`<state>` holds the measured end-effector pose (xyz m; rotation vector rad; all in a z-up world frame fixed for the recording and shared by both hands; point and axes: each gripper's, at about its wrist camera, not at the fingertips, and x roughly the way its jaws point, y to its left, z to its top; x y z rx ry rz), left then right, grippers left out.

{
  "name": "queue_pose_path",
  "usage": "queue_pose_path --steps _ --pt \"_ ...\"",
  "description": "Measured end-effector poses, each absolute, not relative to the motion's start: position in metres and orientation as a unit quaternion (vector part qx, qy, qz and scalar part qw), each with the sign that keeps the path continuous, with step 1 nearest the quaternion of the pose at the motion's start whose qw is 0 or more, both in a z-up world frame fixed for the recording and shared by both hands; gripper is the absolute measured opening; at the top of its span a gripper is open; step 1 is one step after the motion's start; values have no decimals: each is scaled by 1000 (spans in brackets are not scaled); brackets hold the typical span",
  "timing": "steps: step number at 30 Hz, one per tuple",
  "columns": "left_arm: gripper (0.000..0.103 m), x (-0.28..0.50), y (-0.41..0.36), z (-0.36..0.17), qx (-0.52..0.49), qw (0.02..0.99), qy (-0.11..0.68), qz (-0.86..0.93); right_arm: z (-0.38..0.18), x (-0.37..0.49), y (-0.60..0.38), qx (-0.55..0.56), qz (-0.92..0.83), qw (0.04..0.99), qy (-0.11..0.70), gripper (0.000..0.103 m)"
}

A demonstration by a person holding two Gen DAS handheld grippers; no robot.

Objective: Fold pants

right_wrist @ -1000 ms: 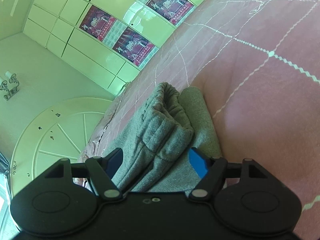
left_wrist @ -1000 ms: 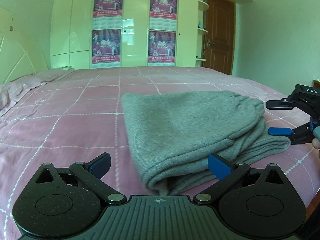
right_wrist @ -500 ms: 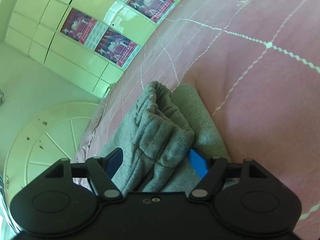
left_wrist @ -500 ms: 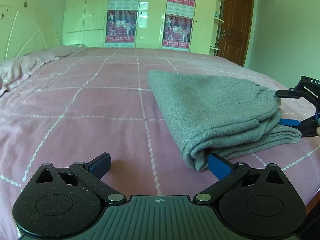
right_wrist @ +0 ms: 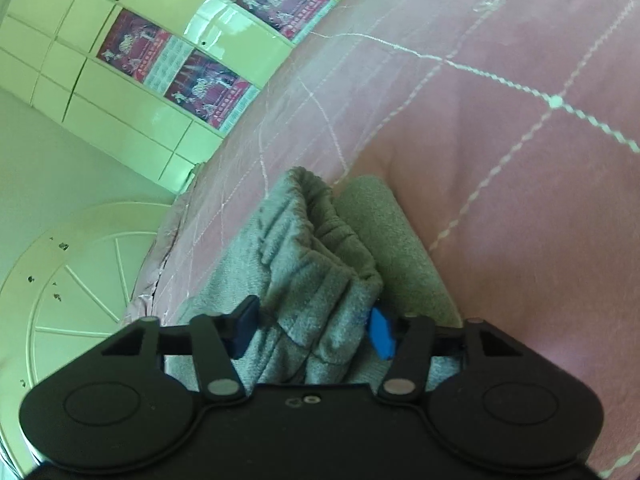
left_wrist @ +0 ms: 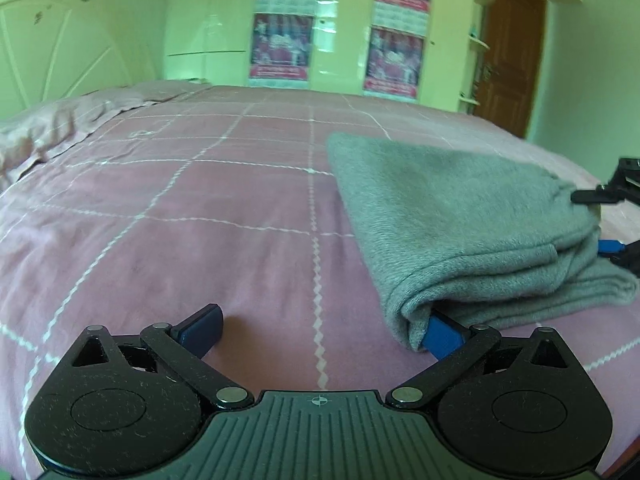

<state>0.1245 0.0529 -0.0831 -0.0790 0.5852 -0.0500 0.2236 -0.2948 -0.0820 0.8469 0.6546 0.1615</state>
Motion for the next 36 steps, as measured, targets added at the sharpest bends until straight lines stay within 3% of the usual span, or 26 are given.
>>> queue_pose_path --steps 4,7,11,14,18,22,23,24,26,28,29,30,35,36 --pt "102 127 48 -91 -18 953 302 -24 -78 228 -290 388 74 859 326 46" --pt "103 127 48 -92 -19 953 302 -22 -66 229 -285 381 85 865 317 33" --pt "103 125 47 -93 -17 954 300 -20 -10 211 -276 357 162 893 222 20" --pt "103 123 47 -93 -21 954 299 -20 -11 183 -296 381 166 895 160 20" --pt "103 123 46 -94 -20 954 298 -21 -91 178 -333 436 60 853 281 20" --pt "103 123 45 -95 -20 954 298 -19 -101 168 -340 460 71 845 263 30" --pt "103 122 44 -95 -20 954 298 -18 -97 171 -338 454 70 847 267 40" --pt "103 123 44 -95 -21 954 298 -18 -96 174 -338 454 73 846 269 58" --pt "103 123 47 -94 -29 955 296 -19 -97 182 -335 459 87 839 278 63" --pt "103 120 52 -94 -53 957 286 -20 -97 187 -325 430 78 849 298 54" --pt "103 118 55 -94 -67 957 280 -19 -95 188 -322 417 68 854 303 40" --pt "103 116 58 -94 -84 958 273 -19 -93 187 -317 411 66 857 303 35" --pt "103 121 52 -98 -53 957 286 -11 -70 172 -317 446 108 856 238 26" --pt "103 121 51 -98 -50 957 287 -11 -63 167 -318 456 117 855 218 17"
